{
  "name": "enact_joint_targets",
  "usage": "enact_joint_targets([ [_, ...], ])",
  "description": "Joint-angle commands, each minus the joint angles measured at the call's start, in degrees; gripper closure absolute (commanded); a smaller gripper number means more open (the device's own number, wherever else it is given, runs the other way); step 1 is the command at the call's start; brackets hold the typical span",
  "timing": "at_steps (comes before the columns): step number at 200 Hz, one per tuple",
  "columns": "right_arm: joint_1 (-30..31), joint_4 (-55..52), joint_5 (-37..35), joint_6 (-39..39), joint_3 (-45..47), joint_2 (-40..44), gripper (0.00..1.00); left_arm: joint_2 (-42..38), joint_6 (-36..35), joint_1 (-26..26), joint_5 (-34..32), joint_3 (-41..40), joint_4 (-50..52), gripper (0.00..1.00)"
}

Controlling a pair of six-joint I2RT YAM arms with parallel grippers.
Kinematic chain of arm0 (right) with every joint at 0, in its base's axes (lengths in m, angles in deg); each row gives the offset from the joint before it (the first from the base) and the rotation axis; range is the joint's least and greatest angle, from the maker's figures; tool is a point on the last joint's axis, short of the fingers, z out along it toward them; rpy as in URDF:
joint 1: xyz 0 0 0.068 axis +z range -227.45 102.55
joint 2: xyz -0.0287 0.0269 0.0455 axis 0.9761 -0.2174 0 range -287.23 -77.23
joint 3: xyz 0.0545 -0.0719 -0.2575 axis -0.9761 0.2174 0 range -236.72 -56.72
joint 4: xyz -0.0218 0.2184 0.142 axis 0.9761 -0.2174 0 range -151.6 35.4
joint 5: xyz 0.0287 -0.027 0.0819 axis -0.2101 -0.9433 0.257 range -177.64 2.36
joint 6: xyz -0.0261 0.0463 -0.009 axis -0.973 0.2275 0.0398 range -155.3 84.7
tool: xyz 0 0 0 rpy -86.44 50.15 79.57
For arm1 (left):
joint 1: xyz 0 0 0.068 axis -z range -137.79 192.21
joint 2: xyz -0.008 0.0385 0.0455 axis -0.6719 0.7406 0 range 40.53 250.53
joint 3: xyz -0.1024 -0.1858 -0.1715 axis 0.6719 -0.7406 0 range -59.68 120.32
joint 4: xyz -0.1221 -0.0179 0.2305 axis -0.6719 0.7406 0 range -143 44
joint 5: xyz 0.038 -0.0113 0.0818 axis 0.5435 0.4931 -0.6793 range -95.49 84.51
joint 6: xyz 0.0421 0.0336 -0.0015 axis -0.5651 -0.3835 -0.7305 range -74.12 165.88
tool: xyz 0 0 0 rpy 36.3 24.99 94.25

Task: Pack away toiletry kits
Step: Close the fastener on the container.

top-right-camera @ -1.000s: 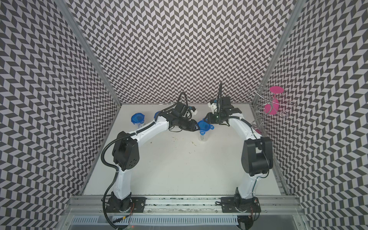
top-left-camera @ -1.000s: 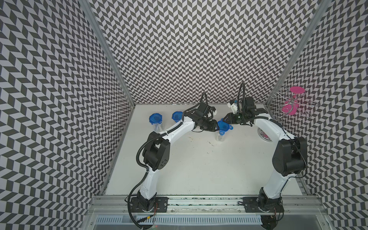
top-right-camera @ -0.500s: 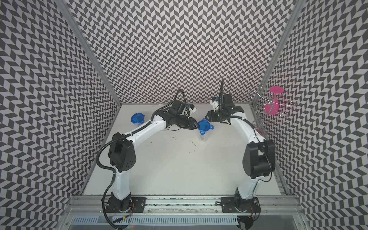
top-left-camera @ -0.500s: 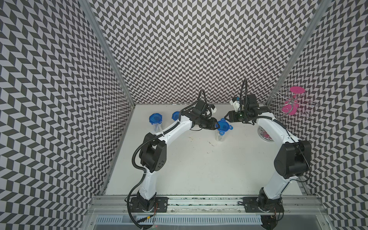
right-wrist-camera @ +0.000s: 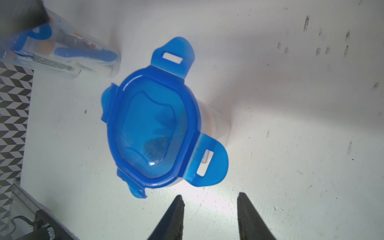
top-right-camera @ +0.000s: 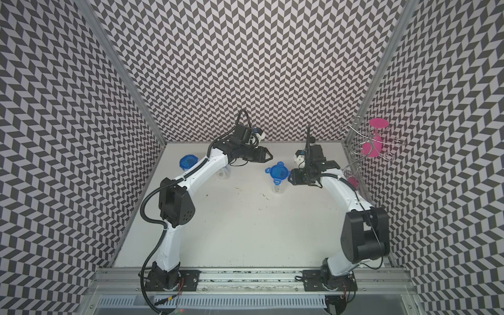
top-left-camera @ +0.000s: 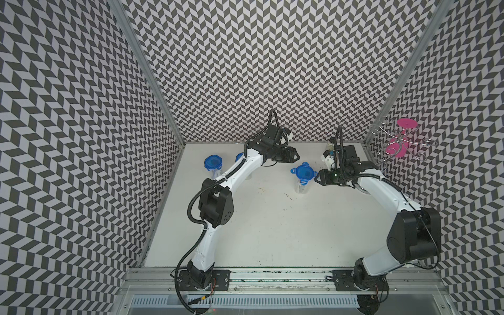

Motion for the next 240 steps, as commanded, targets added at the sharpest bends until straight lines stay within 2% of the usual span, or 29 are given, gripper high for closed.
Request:
enact_joint_targets([
  [1, -0.28, 2.43, -0.41, 0.26, -0.59, -0.28, 0.59, 0.99, 0.05, 0.58, -2.16, 1.44, 1.47, 0.48],
  [85, -1.06, 3.07, -1.67, 0.54, -0.59, -1.03, 0.59, 2.78, -1.79, 2.96, -7.27, 1.32, 3.57, 0.5],
  [240, -2.38, 3.33, -1.27, -0.04, -2.35, -2.11, 0.6, 2.14, -1.95, 3.68, -7.13, 1.17, 4.19, 0.51],
])
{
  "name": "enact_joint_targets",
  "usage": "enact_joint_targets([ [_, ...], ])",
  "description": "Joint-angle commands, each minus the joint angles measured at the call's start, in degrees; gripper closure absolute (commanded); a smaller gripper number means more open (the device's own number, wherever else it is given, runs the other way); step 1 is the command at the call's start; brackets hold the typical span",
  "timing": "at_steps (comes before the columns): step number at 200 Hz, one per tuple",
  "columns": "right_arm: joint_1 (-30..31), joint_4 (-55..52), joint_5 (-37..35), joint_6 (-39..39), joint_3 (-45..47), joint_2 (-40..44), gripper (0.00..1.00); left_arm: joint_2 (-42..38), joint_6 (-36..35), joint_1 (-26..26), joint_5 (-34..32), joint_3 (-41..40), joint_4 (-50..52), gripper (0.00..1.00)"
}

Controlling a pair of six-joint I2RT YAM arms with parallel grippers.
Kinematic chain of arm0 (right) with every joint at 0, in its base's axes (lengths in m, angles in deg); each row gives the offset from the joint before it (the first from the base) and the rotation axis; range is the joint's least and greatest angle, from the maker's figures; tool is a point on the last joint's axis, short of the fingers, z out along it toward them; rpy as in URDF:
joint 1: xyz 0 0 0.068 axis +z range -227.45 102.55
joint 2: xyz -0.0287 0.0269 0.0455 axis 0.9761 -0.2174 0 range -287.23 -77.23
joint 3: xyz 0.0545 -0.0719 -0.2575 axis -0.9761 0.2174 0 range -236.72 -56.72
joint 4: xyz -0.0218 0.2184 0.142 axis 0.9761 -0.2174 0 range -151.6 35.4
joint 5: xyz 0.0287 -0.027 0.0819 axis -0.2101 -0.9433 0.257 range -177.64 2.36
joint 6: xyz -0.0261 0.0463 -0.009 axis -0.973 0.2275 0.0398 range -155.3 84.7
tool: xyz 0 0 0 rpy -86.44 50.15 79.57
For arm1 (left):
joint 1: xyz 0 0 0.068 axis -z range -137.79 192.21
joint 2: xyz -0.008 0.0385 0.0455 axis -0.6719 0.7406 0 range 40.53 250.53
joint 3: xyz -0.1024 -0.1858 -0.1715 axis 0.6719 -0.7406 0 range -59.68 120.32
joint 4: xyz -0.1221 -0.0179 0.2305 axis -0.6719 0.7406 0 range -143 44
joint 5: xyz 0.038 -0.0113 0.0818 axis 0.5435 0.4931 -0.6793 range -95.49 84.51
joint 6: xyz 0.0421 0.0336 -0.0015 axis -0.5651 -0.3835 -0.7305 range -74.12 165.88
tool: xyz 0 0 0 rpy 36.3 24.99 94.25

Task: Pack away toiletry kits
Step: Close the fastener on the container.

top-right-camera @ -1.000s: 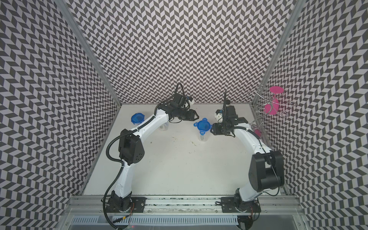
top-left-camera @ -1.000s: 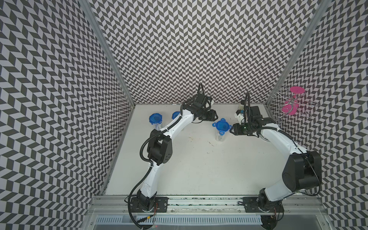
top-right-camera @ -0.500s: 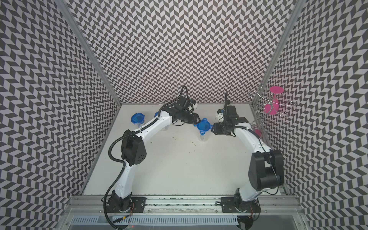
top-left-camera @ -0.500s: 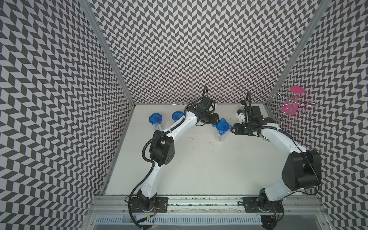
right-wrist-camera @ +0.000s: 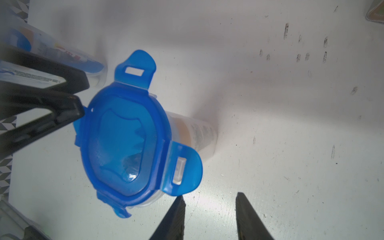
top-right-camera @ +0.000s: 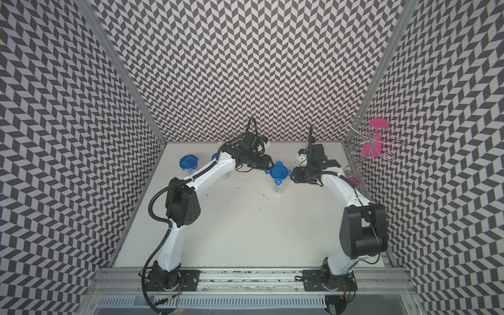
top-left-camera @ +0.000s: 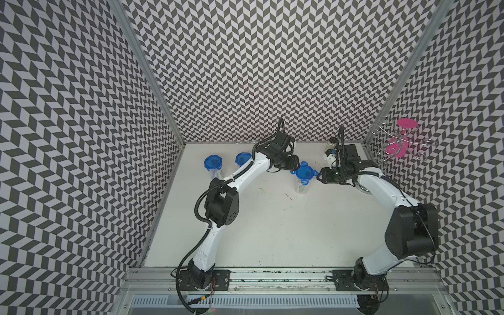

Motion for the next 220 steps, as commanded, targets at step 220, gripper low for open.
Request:
enact_joint_targets([
  [220, -1.16, 3.47, 2.69, -0.11, -0.41, 1.38, 0.6, 0.72, -0.09, 0.83, 0.93, 0.15, 0.48, 0.77],
])
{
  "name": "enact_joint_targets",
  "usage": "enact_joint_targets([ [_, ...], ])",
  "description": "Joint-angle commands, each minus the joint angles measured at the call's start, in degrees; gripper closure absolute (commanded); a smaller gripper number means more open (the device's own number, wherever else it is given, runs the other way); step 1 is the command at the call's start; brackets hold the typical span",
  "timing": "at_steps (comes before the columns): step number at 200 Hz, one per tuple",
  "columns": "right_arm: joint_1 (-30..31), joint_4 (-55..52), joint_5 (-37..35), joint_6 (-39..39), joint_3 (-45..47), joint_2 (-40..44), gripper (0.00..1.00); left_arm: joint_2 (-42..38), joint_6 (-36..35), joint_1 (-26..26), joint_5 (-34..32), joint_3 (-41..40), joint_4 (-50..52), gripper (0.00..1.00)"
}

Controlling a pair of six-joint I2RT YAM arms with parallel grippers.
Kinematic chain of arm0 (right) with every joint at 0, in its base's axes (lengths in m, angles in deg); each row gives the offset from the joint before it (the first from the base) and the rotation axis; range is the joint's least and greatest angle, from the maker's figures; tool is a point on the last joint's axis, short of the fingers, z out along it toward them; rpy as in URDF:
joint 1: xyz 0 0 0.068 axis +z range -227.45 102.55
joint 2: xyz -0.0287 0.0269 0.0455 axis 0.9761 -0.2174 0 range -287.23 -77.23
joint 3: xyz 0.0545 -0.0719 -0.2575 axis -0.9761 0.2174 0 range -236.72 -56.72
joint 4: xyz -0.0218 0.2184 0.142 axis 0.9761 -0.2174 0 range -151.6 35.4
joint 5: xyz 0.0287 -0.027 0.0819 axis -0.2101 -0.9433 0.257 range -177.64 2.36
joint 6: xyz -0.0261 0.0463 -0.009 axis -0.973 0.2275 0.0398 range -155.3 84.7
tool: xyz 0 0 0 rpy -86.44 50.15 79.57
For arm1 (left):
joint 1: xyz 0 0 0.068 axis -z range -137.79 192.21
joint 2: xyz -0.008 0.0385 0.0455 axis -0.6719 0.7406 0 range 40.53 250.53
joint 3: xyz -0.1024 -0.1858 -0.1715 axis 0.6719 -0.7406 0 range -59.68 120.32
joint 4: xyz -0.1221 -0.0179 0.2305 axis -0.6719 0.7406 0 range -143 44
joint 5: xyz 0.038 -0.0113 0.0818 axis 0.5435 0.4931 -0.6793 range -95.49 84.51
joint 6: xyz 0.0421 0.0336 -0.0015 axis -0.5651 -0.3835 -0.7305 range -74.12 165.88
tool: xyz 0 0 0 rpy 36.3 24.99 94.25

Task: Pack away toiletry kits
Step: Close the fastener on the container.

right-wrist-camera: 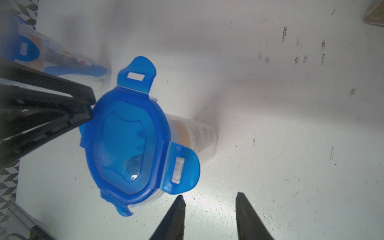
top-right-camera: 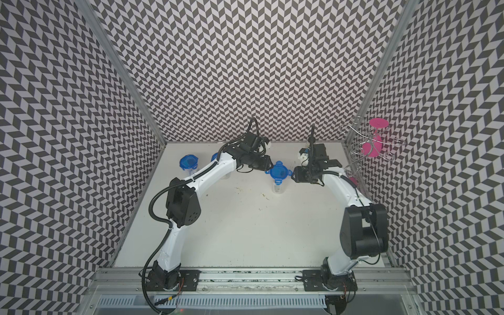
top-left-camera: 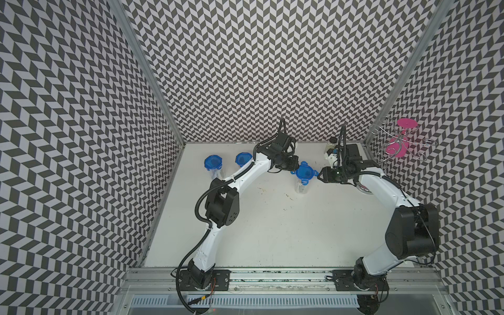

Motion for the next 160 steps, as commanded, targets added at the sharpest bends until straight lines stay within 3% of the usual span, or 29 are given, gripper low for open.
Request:
enact_joint_targets([
  [1, -0.22, 3.21, 1.3, -0.11, -0.37, 1.21, 0.6, 0.72, -0.21, 0.34, 0.4, 0.1, 0.48, 0.77],
  [44, -0.2, 3.36, 1.64, -0.04, -0.25, 1.45, 0.6, 1.25, -0.52, 0.32, -0.02, -0.1, 0.59, 0.79],
  [97, -0.2, 2.73, 1.46, -0.09, -0.14, 1.68, 0.47, 1.34, -1.03, 0.36, -0.54, -0.18, 0.52, 0.83],
  [130, -0.2, 2.17, -1.72, -0.42, 0.71, 1.14, 0.48, 1.26, -1.24, 0.28, -0.68, -0.04, 0.61, 0.83],
  [160, -0.2, 3.62, -0.07, 0.46, 0.69, 1.17, 0.49, 0.91, -1.5, 0.3, -0.64, 0.06, 0.65, 0.83],
])
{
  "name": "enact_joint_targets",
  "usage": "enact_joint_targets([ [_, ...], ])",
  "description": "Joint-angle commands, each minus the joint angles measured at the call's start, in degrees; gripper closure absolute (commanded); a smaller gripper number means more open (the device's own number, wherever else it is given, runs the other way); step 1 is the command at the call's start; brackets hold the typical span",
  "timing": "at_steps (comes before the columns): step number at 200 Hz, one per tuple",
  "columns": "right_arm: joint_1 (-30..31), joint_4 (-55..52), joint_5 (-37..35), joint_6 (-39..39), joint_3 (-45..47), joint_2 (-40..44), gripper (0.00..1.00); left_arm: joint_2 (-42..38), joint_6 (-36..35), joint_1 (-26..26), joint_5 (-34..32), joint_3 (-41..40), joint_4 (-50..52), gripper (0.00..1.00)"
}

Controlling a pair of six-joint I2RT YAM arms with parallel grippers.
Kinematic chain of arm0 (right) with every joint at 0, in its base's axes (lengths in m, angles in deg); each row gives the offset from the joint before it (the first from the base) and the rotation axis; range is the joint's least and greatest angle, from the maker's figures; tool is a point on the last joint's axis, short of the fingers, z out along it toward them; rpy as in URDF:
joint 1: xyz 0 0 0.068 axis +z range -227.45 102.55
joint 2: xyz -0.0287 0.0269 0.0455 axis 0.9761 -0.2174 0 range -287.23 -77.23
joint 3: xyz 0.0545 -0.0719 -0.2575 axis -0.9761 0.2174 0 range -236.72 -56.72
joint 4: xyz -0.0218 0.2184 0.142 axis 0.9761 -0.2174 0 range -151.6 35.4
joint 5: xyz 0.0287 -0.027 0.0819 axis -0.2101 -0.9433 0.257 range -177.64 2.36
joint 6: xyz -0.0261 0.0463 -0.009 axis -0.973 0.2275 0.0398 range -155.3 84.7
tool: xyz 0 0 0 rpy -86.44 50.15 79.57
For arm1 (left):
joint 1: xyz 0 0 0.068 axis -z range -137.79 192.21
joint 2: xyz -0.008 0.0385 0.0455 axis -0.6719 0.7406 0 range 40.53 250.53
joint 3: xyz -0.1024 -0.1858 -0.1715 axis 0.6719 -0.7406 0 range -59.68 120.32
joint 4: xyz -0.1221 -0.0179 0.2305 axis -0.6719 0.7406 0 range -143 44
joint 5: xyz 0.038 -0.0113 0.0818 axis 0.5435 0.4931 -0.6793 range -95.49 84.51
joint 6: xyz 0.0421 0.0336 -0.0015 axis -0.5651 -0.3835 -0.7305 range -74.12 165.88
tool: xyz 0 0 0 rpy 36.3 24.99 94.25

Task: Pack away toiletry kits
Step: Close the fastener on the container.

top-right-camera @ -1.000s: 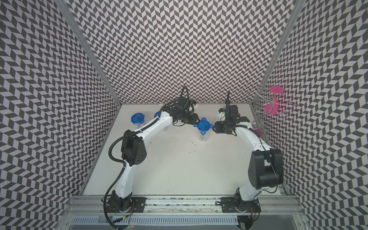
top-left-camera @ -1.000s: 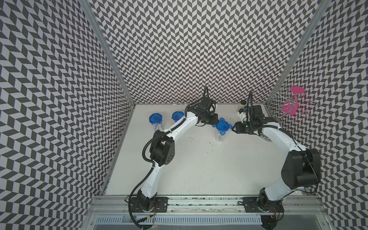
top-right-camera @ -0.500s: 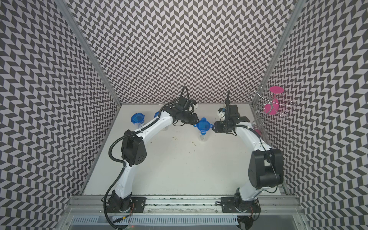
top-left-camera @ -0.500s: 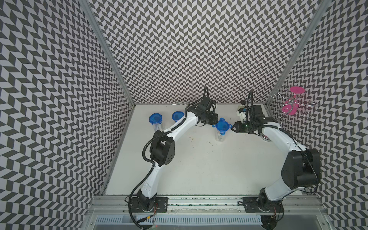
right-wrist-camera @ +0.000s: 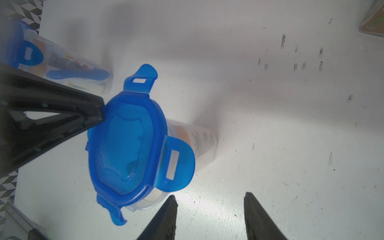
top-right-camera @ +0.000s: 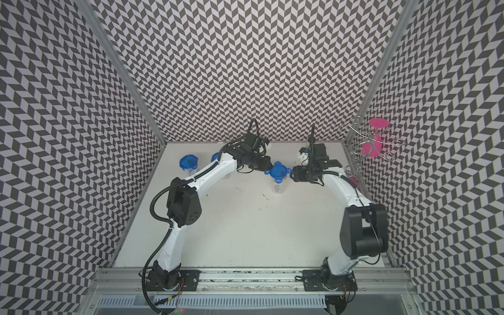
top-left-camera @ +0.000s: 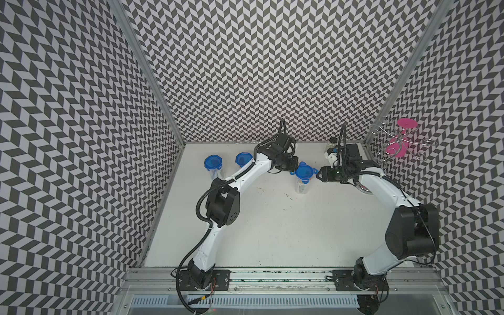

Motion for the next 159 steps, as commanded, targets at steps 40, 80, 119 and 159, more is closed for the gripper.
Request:
enact_joint_targets([
  [40, -0.22, 2.51, 0.65, 0.5, 0.35, 1.2, 0.49, -0.48, -1.57, 0.36, -0.47, 0.17, 0.46, 0.83],
  [80, -0.29, 2.64, 0.23, 0.93, 0.56, 0.87, 0.49, -0.43, -2.37, 1.02, -0.53, 0.43, 0.49, 0.83],
  [119, -0.73, 2.32, -0.5, 1.59, 0.35, 0.79, 0.51, -1.09, -3.94, 2.03, -1.9, -0.01, -0.63, 0.82],
  [159, -1.17, 2.24, 0.43, 1.73, 1.83, 3.36, 0.52, -1.26, -5.19, 2.47, -3.8, 0.08, -0.51, 0.81],
])
